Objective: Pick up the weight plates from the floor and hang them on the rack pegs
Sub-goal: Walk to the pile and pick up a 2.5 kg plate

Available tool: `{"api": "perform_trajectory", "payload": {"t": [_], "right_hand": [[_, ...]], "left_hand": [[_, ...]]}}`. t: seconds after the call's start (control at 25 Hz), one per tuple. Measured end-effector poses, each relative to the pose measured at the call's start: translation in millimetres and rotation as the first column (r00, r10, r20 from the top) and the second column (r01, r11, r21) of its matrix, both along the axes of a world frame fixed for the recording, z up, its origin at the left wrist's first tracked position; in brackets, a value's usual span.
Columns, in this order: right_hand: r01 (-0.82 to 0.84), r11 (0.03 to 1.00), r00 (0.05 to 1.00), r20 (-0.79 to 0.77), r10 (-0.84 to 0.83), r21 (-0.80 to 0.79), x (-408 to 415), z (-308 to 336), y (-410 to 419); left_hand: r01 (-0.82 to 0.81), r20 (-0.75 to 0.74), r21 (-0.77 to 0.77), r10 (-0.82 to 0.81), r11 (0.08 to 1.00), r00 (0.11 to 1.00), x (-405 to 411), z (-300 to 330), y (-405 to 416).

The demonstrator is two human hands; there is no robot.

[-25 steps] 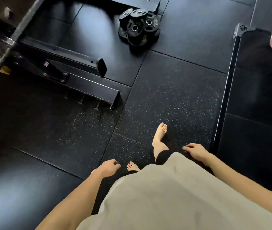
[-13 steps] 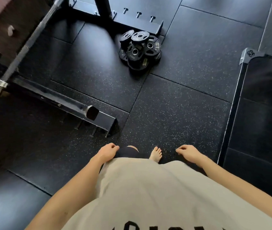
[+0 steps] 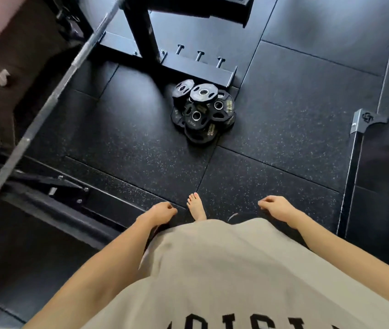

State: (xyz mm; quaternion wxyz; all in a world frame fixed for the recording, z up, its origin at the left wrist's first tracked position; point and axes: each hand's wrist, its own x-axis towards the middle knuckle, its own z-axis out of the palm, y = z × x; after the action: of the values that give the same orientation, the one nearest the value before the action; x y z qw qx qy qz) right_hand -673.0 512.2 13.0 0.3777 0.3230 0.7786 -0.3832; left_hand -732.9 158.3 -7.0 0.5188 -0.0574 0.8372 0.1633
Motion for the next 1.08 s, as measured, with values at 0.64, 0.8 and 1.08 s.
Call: {"api": "perform_trajectory", "payload": {"t": [0.64, 0.8, 1.08], "right_hand": [[0.135, 0.981, 0.991, 0.035, -0.131, -0.141, -438, -65, 57], [0.187, 0.968, 0.982, 0.041, -0.182, -0.168, -542, -135, 57], [0.419, 0.892, 0.908, 0.070, -0.413, -0.169, -656, -333, 41]], "left_hand": [[-0.434, -0.092, 0.052, 0.437, 0.899, 0.895, -411, -40, 81], [-0.485, -0.087, 0.078, 0.491, 0.871, 0.867, -507, -115, 108], [-0.462, -0.076, 0.129, 0.473, 0.878, 0.878, -664, -321, 140]]}}
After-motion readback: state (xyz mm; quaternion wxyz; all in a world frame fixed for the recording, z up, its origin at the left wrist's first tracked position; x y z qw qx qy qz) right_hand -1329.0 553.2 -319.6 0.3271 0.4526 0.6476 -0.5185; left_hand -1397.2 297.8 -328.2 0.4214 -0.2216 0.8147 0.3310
